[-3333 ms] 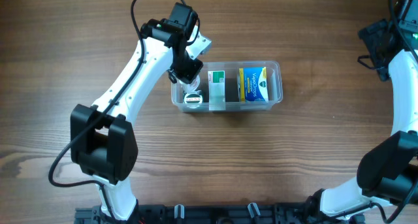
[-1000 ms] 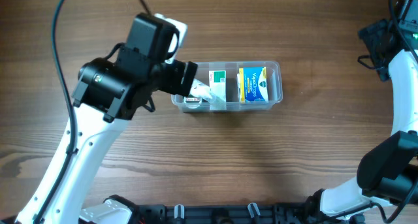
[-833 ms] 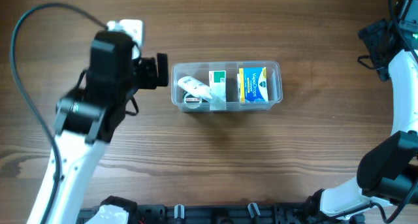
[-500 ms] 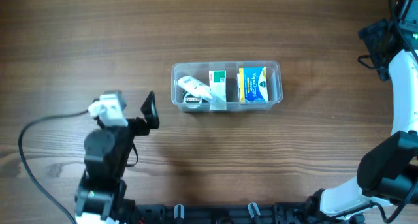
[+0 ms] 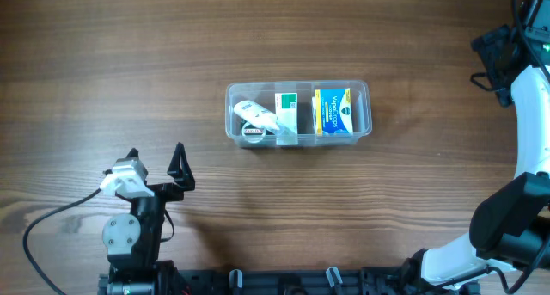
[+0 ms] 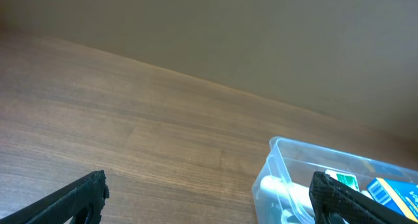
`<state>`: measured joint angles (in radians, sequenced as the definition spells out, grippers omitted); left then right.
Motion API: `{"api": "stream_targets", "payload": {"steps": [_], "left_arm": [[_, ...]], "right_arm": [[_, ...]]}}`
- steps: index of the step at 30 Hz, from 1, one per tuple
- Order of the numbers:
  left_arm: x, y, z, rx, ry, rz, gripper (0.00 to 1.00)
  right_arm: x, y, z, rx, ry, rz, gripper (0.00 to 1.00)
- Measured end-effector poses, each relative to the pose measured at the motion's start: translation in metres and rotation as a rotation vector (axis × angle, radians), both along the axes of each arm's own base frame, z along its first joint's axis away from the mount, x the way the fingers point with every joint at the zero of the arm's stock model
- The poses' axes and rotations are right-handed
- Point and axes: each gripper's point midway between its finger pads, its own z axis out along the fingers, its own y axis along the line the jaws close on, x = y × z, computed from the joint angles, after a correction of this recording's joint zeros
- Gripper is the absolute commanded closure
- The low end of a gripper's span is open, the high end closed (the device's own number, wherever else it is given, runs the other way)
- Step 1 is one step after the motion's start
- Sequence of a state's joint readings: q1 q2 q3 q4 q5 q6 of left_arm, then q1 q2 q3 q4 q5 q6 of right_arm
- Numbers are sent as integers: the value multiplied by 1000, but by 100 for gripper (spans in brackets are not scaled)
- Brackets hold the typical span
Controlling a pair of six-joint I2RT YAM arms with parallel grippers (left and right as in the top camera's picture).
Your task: Pack container
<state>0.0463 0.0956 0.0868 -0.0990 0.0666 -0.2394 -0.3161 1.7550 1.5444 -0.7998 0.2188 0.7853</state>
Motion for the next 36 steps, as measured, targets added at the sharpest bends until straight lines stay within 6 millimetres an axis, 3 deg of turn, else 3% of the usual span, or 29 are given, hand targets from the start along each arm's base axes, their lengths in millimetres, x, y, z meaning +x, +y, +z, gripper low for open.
{"api": "stream_targets", "payload": {"steps": [4, 8, 36], "left_arm": [[-5, 0, 0, 0, -14, -2, 0], [-4, -2, -13, -2, 11, -9, 0], [-4, -2, -13, -2, 9, -12, 0]], "right_arm": [[0, 0, 0, 0, -1, 0, 0], [0, 0, 0, 0, 0, 0, 0], [0, 0, 0, 0, 0, 0, 0]]}}
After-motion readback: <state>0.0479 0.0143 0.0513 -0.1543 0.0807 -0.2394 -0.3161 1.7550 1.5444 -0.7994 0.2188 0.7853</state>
